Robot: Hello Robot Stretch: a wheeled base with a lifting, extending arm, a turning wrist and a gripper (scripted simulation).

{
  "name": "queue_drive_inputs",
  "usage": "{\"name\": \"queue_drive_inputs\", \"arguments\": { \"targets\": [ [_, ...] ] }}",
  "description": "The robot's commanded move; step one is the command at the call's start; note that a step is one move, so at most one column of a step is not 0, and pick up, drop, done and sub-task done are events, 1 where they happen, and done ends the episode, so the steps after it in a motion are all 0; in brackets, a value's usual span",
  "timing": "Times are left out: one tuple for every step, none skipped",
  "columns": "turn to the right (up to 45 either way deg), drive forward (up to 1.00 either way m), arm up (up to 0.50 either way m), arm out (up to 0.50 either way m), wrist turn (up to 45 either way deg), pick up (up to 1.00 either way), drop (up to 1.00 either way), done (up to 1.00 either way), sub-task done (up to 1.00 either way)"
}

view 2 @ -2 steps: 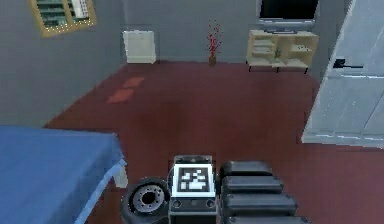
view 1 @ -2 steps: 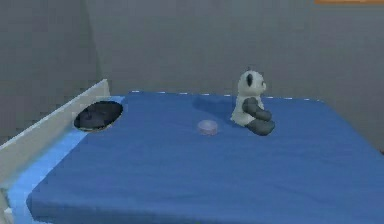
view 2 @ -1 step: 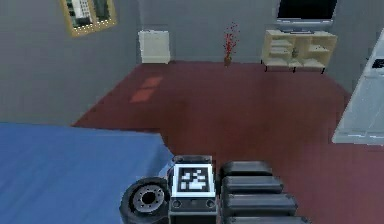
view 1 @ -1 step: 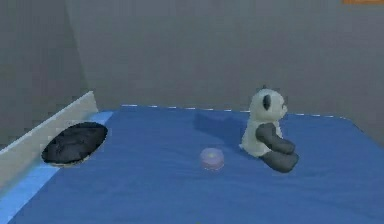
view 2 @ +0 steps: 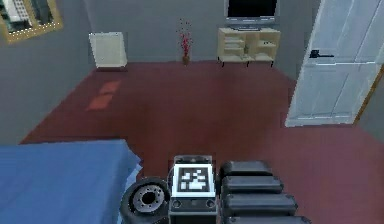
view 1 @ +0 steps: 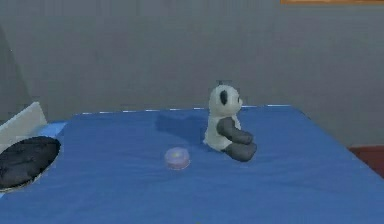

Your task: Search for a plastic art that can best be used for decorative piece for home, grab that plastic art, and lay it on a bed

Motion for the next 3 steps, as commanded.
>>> {"name": "queue_drive_inputs", "arguments": {
  "targets": [
    [3.0, 0.0, 0.0, 0.0, 0.0, 0.0, 0.0, 0.0, 0.0],
    [-6.0, 0.0, 0.0, 0.0, 0.0, 0.0, 0.0, 0.0, 0.0],
    [3.0, 0.0, 0.0, 0.0, 0.0, 0.0, 0.0, 0.0, 0.0]
  ]
}}
